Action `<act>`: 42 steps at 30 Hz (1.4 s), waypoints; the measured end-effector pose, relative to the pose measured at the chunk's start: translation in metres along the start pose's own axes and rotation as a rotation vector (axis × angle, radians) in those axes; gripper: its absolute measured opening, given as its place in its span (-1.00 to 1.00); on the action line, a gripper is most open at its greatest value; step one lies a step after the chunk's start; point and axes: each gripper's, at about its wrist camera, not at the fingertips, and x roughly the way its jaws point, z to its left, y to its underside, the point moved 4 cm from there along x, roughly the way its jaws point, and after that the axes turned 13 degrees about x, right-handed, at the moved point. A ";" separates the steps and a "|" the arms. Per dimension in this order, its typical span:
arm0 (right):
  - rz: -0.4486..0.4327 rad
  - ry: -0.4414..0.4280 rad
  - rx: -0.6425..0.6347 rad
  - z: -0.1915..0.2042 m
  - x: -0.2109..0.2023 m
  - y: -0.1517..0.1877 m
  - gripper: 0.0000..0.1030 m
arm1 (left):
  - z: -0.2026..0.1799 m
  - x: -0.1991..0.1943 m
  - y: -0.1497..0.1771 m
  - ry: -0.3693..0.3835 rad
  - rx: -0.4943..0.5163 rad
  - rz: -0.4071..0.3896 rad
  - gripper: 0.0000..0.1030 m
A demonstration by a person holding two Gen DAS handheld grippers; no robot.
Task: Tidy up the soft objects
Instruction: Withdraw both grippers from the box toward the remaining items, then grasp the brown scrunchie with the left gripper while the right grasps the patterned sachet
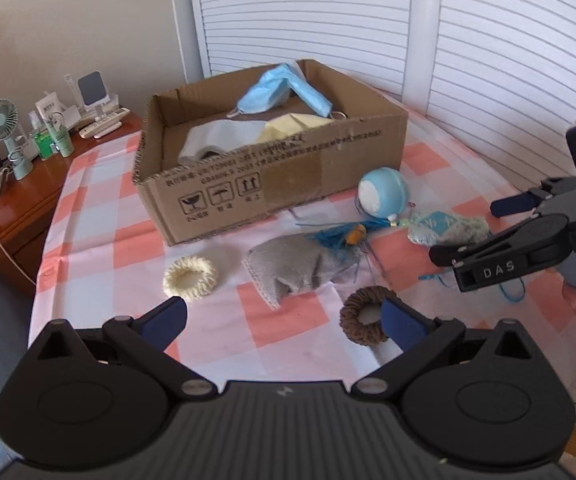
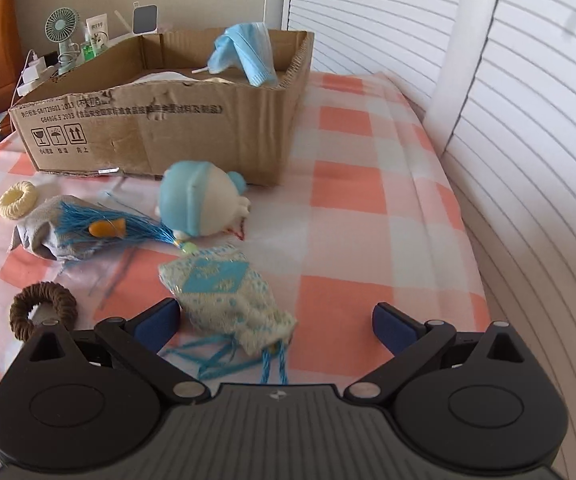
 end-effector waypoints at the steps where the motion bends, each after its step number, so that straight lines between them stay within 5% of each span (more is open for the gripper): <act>1: 0.009 -0.005 0.001 -0.004 0.000 0.000 1.00 | -0.006 0.006 0.001 0.015 0.015 0.017 0.99; 11: 0.004 -0.035 -0.008 -0.013 -0.003 0.004 1.00 | -0.035 0.040 0.014 0.139 0.011 0.103 0.99; 19: -0.004 -0.049 -0.014 -0.015 -0.004 0.006 1.00 | -0.034 0.038 0.022 0.132 0.025 0.028 1.00; 29: -0.018 -0.049 -0.010 -0.014 -0.006 0.008 1.00 | -0.039 0.041 0.011 0.118 0.074 0.032 0.99; 36: -0.028 -0.052 -0.011 -0.015 -0.007 0.009 1.00 | -0.042 0.040 0.002 0.150 0.069 -0.004 0.19; 42: -0.037 -0.055 -0.014 -0.016 -0.008 0.010 1.00 | -0.045 0.041 -0.001 0.138 0.091 -0.029 -0.21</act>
